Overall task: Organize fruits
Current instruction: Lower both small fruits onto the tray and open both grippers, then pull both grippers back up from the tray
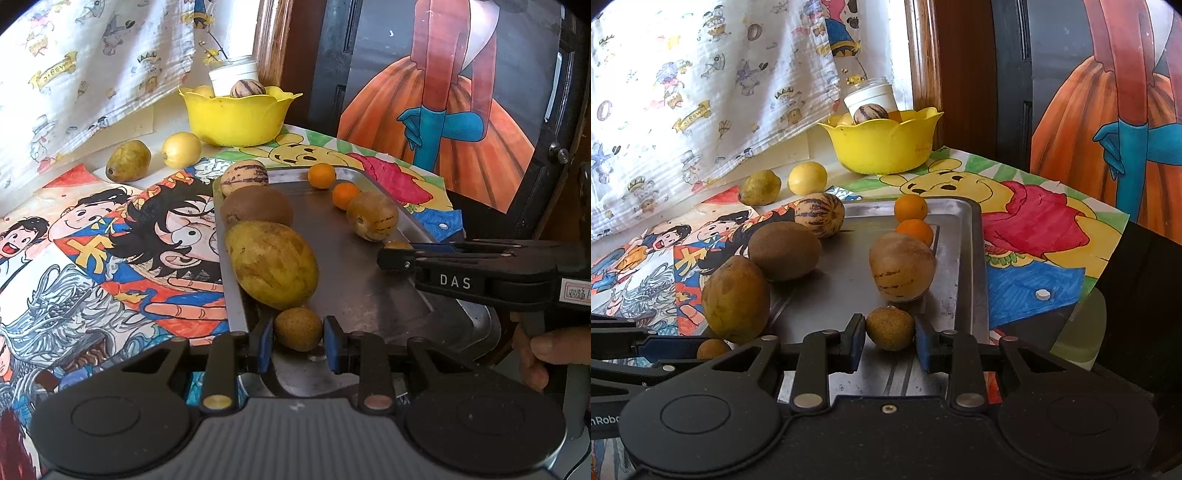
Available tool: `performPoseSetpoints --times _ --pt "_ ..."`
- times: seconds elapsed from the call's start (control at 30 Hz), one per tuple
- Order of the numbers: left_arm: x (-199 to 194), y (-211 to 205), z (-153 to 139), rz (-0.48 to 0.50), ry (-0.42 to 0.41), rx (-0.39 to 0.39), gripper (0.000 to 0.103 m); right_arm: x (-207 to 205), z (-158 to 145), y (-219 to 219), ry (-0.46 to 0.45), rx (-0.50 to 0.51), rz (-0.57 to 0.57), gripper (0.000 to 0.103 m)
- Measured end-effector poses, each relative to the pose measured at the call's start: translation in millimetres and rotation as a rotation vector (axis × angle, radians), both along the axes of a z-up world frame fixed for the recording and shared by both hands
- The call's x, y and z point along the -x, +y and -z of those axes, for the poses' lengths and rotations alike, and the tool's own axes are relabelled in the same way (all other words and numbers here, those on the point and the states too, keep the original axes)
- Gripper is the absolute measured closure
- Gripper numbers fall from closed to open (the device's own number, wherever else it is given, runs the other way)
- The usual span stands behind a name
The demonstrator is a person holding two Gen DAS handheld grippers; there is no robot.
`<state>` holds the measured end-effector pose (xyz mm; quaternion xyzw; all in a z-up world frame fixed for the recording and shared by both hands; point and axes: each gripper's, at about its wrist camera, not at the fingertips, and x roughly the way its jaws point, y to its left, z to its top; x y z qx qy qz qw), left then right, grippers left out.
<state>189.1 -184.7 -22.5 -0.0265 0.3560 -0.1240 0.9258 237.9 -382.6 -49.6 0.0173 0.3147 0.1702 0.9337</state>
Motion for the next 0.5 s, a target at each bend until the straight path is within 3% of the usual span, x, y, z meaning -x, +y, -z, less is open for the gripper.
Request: performPoseSetpoints --times 0.2,0.3,0.5 --pt "0 1 1 -0.002 0.005 0.008 0.070 1 0 -1 0.001 -0.008 0.001 0.071" --pt "4 4 -1 -0.006 0.012 0.033 0.066 4 -3 -3 0.001 -0.016 0.001 0.061" --pt "20 8 -12 -0.021 -0.005 0.082 0.042 16 -16 -4 -0.024 -0.022 0.008 0.045"
